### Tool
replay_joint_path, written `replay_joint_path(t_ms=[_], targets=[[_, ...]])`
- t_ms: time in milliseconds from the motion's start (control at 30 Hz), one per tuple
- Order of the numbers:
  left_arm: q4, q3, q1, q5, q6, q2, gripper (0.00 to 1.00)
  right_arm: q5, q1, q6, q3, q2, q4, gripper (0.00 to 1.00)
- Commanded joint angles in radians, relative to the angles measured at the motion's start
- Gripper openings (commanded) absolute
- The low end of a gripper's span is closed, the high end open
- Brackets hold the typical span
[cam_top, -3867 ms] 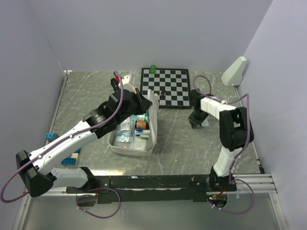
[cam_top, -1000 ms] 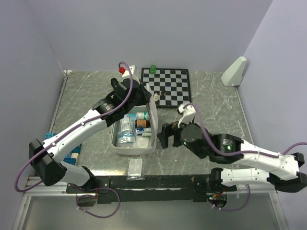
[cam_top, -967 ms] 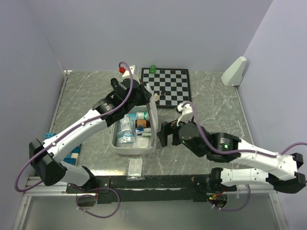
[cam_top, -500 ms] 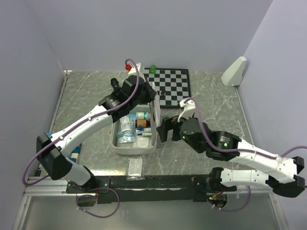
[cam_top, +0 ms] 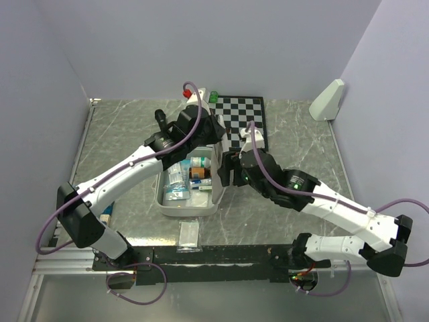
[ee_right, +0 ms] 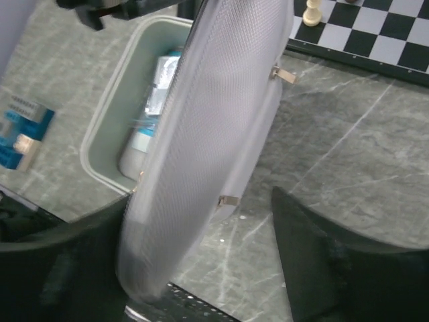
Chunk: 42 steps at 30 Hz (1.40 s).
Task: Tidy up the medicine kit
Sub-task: Pick up the medical item at the center of the board.
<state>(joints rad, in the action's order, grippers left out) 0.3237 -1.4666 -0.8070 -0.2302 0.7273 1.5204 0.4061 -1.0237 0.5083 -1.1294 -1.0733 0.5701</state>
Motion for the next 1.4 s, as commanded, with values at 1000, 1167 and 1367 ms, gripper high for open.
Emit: replay_joint_path(t_ms=[1000, 1167, 1367], targets=[[0.451, 0.678, -0.589, -0.323, 0.753, -0.487, 0.96, -0.228, 0.212, -0.065, 0.126, 0.110, -0.119, 0.77], [0.565, 0.589, -0.672, -0.371, 0.796, -0.266, 0.96, -0.248, 0.231, -0.063, 0.126, 0.105, -0.116, 0.77], [0.482, 0.586, -0.684, -0.350, 0.739, -0.109, 0.76, -0.270, 0.246, -0.062, 0.143, 0.111, -0.113, 0.77]])
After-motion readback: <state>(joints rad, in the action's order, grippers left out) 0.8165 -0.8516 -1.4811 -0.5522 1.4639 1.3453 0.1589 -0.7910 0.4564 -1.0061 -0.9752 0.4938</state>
